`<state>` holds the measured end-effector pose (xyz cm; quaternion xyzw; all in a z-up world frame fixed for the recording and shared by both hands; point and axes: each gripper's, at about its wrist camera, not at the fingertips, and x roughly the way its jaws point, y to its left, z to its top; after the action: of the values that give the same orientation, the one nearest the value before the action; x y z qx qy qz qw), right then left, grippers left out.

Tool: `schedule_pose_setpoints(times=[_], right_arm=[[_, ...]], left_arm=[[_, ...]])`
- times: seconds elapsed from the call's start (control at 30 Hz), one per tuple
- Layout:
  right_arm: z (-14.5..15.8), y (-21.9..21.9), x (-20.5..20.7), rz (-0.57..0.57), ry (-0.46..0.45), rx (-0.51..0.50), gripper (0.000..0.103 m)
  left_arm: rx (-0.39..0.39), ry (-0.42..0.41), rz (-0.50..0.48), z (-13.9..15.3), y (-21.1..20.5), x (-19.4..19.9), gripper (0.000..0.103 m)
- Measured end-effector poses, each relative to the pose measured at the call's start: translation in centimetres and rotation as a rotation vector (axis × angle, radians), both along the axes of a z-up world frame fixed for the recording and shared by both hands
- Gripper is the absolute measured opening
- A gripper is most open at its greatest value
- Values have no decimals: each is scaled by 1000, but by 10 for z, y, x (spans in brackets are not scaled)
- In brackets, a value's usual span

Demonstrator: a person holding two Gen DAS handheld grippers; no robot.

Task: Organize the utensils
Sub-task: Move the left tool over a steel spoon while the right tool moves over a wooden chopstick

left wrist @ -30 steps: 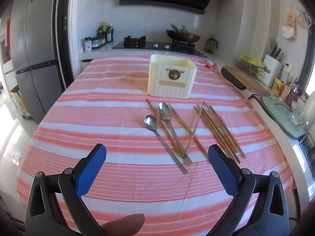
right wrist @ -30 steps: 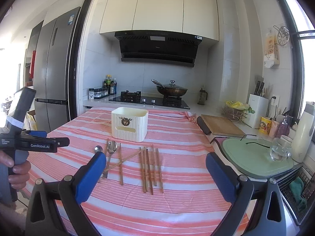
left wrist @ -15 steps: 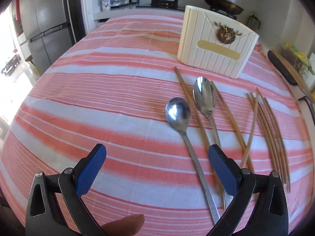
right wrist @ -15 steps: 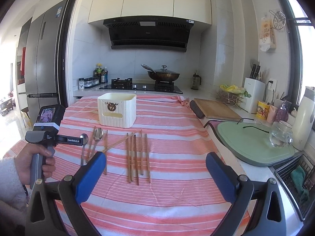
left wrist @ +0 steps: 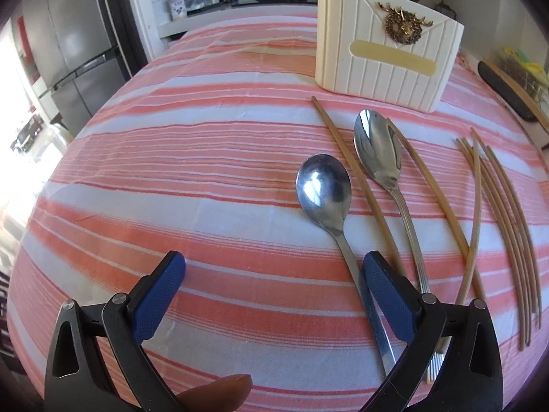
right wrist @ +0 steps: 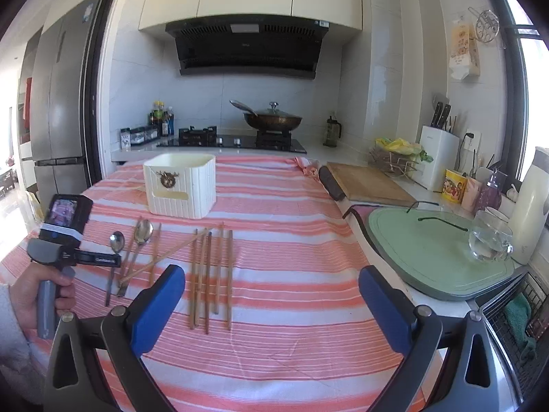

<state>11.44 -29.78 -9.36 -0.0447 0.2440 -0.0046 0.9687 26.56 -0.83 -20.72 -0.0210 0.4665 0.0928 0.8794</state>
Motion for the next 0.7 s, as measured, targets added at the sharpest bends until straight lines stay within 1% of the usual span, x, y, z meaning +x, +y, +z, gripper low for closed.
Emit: schedule_pose_setpoints(times=[0.03, 0.1, 0.17, 0.23, 0.3, 0.37, 0.4, 0.47, 0.53, 0.57, 0.63, 0.67, 0.7], right_arm=[[-7, -4, 10, -8, 42, 1, 103], [-27, -10, 38, -10, 161, 15, 103], [-48, -10, 65, 38, 267, 34, 103], [-65, -5, 86, 87, 323, 38, 102], [-78, -3, 108, 119, 379, 72, 102], [-85, -2, 124, 133, 414, 109, 102], [-89, 0, 133, 130, 431, 103, 100], [-94, 4, 145, 140, 458, 102, 90], [-98, 7, 152, 146, 489, 114, 77], [-99, 9, 154, 154, 501, 122, 74], [-103, 16, 155, 179, 521, 117, 56], [-105, 20, 156, 193, 534, 107, 52], [-108, 24, 157, 207, 549, 94, 42]], left_arm=[[4, 0, -15, 0, 1, 0, 103], [7, 3, -50, 0, 4, -2, 103], [-1, 9, -86, 0, 7, -1, 103], [-23, 24, -114, 0, 11, 0, 103], [-44, 42, -120, -1, 15, -1, 103], [-50, 47, -123, -1, 18, -5, 103], [-48, 47, -126, -1, 18, -7, 103], [-45, 46, -127, -1, 19, -11, 103], [-44, 48, -128, -1, 19, -12, 103], [-39, 47, -132, -1, 18, -12, 103], [-33, 42, -140, -1, 18, -13, 103], [-32, 40, -144, -1, 18, -12, 103], [-34, 40, -146, -1, 19, -12, 103]])
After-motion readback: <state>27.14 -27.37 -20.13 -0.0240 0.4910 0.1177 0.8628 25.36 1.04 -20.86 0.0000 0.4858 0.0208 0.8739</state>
